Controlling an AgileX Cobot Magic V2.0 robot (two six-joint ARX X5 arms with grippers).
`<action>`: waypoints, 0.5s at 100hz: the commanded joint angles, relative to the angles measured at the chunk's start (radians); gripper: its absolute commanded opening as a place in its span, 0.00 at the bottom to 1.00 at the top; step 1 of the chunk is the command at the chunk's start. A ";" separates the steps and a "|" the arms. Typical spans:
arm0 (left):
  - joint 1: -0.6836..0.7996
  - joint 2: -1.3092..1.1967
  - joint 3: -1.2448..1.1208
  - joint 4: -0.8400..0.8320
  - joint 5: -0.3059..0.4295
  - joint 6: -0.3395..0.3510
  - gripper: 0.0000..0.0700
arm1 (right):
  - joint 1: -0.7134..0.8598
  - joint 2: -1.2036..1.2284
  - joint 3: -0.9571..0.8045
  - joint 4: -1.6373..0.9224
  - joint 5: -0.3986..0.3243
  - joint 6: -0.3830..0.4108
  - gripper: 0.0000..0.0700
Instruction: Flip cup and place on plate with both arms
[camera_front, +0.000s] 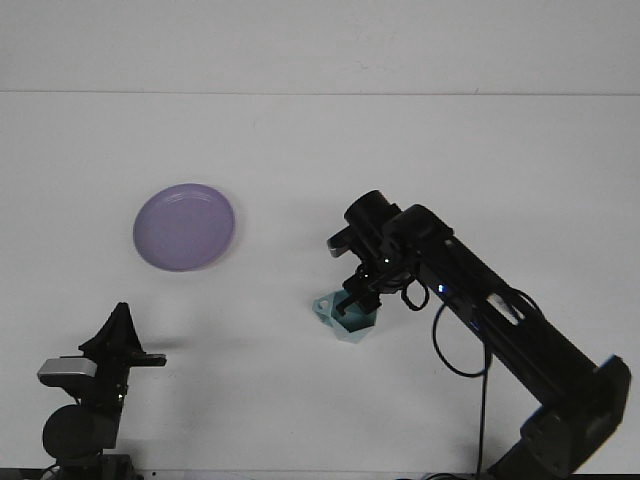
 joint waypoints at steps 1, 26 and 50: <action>0.002 0.000 0.044 0.016 0.043 -0.070 0.02 | -0.002 -0.068 0.028 0.044 0.009 -0.005 0.22; 0.001 0.116 0.268 -0.089 0.204 -0.077 0.02 | -0.008 -0.427 -0.151 0.383 0.120 0.013 0.00; -0.001 0.401 0.541 -0.174 0.394 -0.070 0.02 | -0.008 -0.837 -0.565 0.662 0.251 0.051 0.00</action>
